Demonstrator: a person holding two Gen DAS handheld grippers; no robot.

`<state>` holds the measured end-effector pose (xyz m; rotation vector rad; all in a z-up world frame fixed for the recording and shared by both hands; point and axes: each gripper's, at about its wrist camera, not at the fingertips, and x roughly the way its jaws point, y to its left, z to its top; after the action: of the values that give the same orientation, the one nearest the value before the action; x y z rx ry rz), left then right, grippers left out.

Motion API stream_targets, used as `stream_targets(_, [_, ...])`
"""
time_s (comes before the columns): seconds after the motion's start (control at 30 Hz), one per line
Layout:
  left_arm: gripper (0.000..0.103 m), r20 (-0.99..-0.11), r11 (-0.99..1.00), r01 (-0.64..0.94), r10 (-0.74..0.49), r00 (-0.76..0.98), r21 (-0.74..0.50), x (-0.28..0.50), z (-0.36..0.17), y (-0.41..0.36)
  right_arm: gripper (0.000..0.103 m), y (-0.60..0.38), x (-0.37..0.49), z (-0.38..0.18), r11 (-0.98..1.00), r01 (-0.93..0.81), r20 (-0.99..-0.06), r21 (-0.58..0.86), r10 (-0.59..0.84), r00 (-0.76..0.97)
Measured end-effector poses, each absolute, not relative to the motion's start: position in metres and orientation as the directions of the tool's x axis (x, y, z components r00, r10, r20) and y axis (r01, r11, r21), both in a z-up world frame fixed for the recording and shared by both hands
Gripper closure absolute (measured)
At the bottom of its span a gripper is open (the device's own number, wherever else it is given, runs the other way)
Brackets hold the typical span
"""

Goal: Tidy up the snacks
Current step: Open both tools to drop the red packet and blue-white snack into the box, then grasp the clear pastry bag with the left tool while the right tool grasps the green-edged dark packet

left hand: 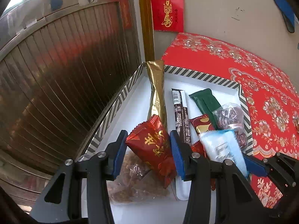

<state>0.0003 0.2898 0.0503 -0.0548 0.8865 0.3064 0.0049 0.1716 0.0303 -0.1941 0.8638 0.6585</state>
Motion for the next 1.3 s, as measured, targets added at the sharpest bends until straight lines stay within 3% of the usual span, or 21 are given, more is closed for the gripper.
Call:
stream_targets(0.1, [0.053, -0.767, 0.955, -0.286, 0.240, 0.594, 0.078, -0.001, 0.050, 0.290, 0.058, 0.169, 0.002, 0.032, 0.789, -0.605, -0.750, 0.104, 0.462, 0.473])
stream_targets(0.3, [0.044, -0.773, 0.955, -0.292, 0.224, 0.594, 0.052, -0.005, 0.051, 0.291, 0.057, 0.162, -0.004, 0.038, 0.788, -0.606, -0.732, 0.106, 0.474, 0.489])
stream_targets(0.43, [0.022, -0.761, 0.954, -0.298, 0.213, 0.613, 0.027, -0.012, 0.058, 0.289, 0.050, 0.155, -0.009, 0.045, 0.790, -0.605, -0.712, 0.100, 0.482, 0.511])
stream_targets(0.8, [0.016, -0.710, 0.962, -0.271, 0.204, 0.674, 0.019, -0.028, 0.085, 0.259, 0.042, 0.118, -0.019, 0.061, 0.835, -0.547, -0.667, 0.064, 0.443, 0.599])
stream_targets(1.3, [0.016, -0.745, 0.999, -0.050, 0.041, 0.666, 0.010, -0.012, 0.084, 0.138, 0.041, -0.012, -0.009, 0.048, 0.939, -0.332, -0.706, 0.092, 0.297, 0.643])
